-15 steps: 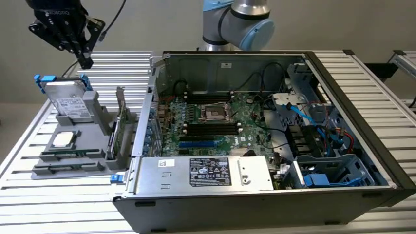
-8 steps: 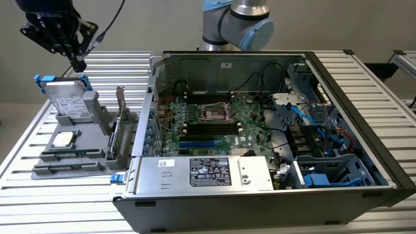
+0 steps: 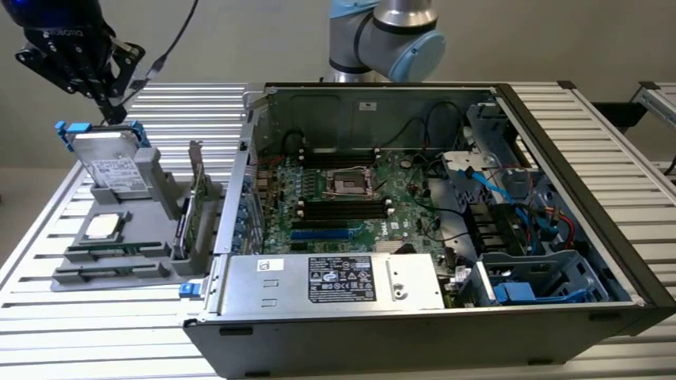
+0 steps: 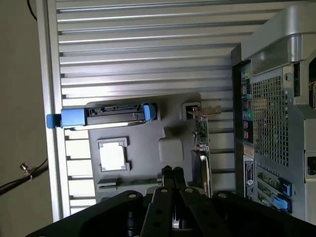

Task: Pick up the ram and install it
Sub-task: 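Reach for the ram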

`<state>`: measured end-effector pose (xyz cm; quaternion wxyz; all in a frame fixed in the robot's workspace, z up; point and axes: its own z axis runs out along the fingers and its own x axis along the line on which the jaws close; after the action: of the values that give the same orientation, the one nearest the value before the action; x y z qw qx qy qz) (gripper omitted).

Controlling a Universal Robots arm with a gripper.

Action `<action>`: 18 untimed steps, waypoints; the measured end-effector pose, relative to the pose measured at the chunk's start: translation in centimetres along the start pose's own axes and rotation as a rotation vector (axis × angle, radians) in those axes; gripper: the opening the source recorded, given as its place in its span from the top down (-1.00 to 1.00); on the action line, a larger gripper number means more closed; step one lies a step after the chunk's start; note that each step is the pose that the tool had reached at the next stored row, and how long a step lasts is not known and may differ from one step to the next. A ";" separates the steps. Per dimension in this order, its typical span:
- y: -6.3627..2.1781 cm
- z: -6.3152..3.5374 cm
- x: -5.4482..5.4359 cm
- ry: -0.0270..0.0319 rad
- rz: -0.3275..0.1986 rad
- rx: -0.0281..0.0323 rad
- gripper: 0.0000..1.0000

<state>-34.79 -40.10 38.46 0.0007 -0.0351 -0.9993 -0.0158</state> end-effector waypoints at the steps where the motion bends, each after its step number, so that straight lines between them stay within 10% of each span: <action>1: -0.28 0.03 0.2 0.0001 0.000 0.0000 0.80; 9: -3.08 0.02 1.6 0.0013 0.000 0.0001 0.80; 14: -4.65 0.16 1.6 0.0245 0.001 0.0016 0.80; 18: -4.66 0.17 1.6 0.0263 0.001 0.0018 0.80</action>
<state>-36.68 -44.63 38.14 0.0139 -0.0354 -0.9992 -0.0154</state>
